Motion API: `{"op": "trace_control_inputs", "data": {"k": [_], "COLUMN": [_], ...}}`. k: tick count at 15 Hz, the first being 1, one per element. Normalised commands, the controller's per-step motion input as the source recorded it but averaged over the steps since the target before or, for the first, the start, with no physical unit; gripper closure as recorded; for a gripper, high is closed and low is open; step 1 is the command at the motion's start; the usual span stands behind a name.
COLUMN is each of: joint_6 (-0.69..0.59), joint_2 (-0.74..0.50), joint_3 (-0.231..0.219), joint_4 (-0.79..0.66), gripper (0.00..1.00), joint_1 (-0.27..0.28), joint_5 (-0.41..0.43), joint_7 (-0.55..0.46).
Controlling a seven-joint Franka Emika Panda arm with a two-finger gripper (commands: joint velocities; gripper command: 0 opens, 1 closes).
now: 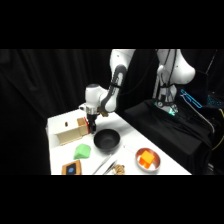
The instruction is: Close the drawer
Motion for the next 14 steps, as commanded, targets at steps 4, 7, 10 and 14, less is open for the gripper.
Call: {"op": "trace_control_inputs", "data": {"k": [4,7,10,14], "joint_6": [-0.35,-0.33,-0.32,-0.31], "joint_2": [0.21,0.33,0.33,0.26], "joint_3": [-0.109,-0.055,-0.054,-0.052], "joint_4": [0.53,0.61,0.64,0.59], "gripper": [0.00,0.00,0.00,0.00], "joint_1": [0.189,0.105,0.073,0.050], "joint_5": [-0.136,-0.107,-0.098,-0.090], "joint_7": [0.13,0.07,0.06,0.05]}}
